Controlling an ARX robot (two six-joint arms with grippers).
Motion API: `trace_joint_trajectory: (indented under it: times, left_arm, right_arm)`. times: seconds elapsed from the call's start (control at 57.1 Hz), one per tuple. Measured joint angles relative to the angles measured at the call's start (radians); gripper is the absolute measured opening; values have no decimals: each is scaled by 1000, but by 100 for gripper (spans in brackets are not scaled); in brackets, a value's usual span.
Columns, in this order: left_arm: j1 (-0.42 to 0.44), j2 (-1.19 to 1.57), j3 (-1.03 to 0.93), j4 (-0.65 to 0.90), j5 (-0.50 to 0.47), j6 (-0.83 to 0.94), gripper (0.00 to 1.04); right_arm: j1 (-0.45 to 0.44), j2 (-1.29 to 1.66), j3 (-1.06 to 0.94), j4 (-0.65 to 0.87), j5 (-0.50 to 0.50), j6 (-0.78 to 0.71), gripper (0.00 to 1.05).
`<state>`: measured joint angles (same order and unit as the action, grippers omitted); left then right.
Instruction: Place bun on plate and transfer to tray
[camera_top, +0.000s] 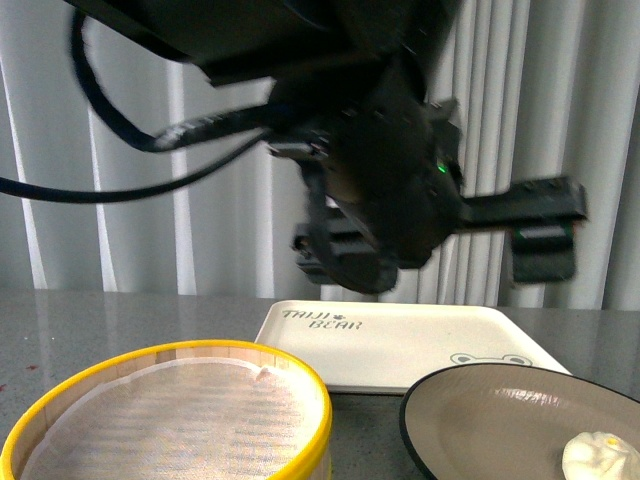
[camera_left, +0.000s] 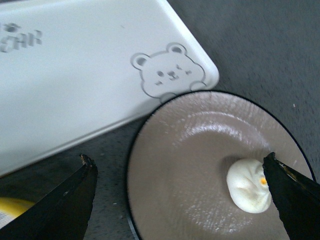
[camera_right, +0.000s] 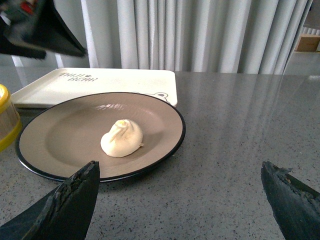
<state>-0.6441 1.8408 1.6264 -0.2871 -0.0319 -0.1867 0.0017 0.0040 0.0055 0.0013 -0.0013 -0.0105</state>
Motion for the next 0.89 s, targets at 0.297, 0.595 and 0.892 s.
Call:
trace_joint_trajectory:
  times: [0.297, 0.595, 0.892]
  left_arm:
    - [123, -150, -216, 5, -142, -100, 98]
    - [129, -272, -569, 647, -408, 90, 74]
    - [312, -565, -1092, 1032, -298, 168, 22]
  right_arm:
    - [0, 0, 0, 0, -1, 0, 96]
    - [0, 0, 0, 0, 0, 0, 96]
    - [0, 0, 0, 0, 0, 0, 96]
